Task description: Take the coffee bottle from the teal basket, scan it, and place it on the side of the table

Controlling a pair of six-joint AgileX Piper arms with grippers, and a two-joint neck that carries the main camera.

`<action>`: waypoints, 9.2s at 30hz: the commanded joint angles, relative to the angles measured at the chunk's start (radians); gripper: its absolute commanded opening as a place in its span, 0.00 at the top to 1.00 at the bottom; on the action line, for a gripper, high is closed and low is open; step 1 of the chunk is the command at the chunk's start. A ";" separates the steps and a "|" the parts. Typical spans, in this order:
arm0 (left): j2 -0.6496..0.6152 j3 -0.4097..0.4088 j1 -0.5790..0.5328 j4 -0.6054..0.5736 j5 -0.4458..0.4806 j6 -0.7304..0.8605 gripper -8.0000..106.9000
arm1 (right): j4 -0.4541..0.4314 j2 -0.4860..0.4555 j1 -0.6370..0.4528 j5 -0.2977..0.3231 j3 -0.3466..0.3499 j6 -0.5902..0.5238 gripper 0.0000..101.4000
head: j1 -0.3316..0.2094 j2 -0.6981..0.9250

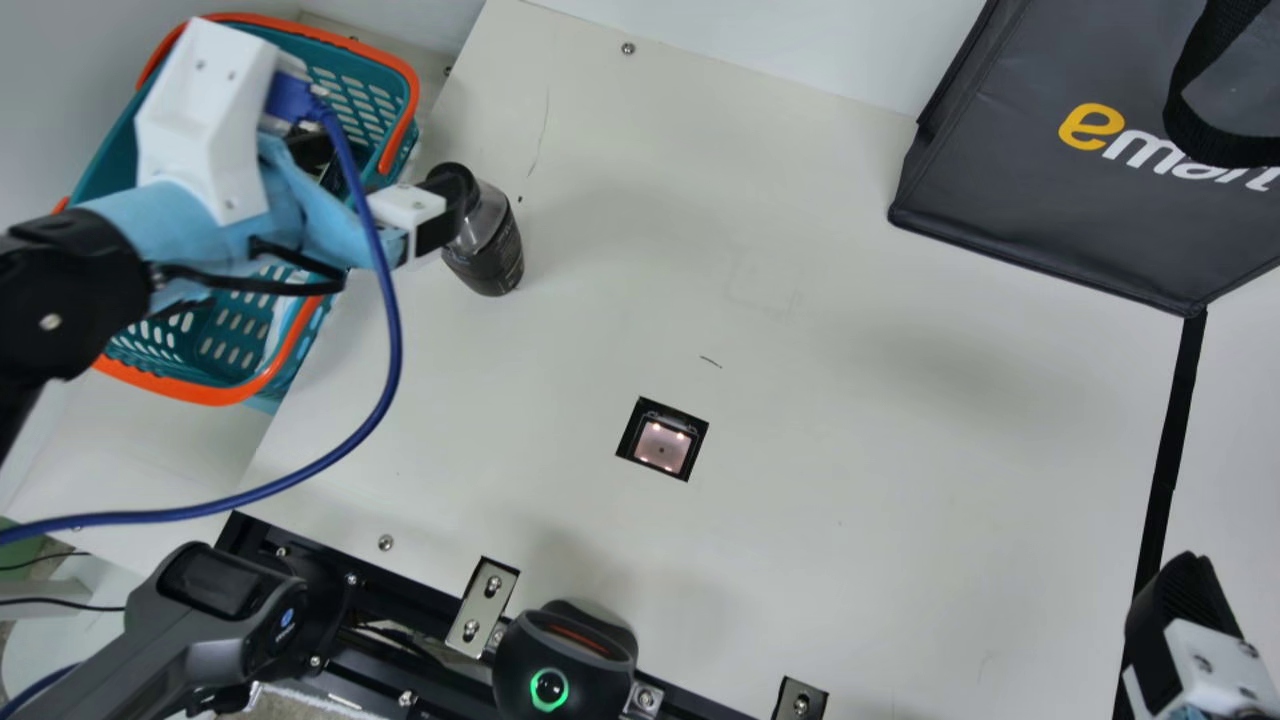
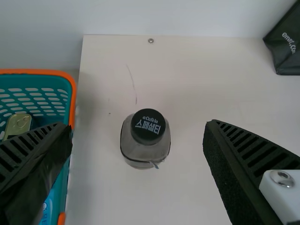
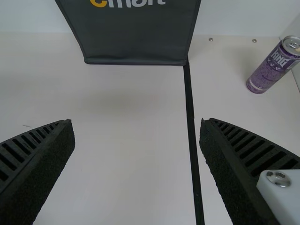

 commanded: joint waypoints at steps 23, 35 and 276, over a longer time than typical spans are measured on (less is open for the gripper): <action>-0.134 -0.026 0.073 -0.050 0.187 0.026 0.15 | 0.000 0.000 0.000 0.001 0.000 0.000 0.06 | -0.029 -0.345; 0.006 -0.054 0.035 -0.008 0.136 0.013 0.15 | 0.000 0.000 0.000 0.001 0.000 0.000 0.06 | -0.029 -0.345; 0.204 -0.162 -1.071 0.493 0.307 -1.141 0.15 | 0.000 0.000 0.000 0.000 0.000 0.000 0.06 | -0.029 -0.345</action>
